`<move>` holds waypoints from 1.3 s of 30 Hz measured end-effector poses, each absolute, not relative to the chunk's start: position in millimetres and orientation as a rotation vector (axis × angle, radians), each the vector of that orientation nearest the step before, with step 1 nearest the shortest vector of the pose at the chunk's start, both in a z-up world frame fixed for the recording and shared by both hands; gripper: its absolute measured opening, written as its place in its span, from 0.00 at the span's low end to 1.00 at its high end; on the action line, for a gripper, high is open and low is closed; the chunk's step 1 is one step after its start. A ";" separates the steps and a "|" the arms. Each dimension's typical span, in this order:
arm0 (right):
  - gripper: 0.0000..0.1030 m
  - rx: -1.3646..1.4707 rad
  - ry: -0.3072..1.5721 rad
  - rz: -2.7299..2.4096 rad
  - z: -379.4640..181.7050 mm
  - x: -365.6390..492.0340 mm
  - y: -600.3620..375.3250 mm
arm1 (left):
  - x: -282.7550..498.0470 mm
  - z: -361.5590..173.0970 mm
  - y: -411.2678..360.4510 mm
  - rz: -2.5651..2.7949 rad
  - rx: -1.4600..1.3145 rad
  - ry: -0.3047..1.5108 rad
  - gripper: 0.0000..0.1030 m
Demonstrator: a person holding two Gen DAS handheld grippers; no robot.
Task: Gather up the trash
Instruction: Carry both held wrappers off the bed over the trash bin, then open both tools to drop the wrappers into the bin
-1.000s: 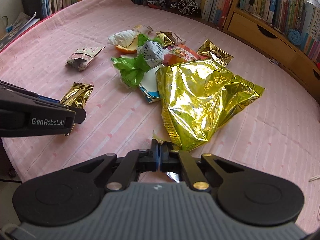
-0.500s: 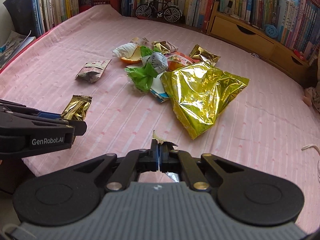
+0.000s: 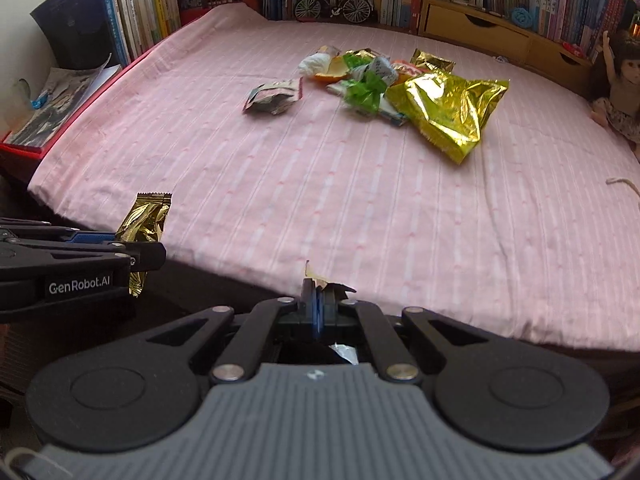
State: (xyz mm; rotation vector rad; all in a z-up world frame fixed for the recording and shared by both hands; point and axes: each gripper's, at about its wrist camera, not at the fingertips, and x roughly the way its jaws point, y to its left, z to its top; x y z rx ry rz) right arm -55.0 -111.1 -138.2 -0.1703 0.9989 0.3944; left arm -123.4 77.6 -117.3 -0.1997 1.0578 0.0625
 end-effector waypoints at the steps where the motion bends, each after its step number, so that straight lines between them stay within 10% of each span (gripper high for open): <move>1: 0.04 -0.162 1.010 0.397 -140.6 -63.7 -107.4 | -132.3 -119.7 83.0 0.062 -0.202 1.067 0.26; 25: 0.05 -0.121 1.351 0.454 -288.3 -84.3 -49.2 | -187.8 -292.4 107.9 0.047 -0.253 1.351 0.26; 28: 0.11 -0.119 1.366 0.443 -301.7 -85.9 -49.2 | -191.6 -307.9 107.4 0.050 -0.265 1.373 0.27; 30: 0.32 -0.104 1.374 0.433 -307.8 -87.9 -51.1 | -193.2 -314.3 106.2 0.055 -0.263 1.384 0.29; 39: 0.51 -0.102 1.370 0.419 -310.0 -91.4 -50.7 | -195.5 -308.3 99.4 0.073 -0.230 1.363 0.65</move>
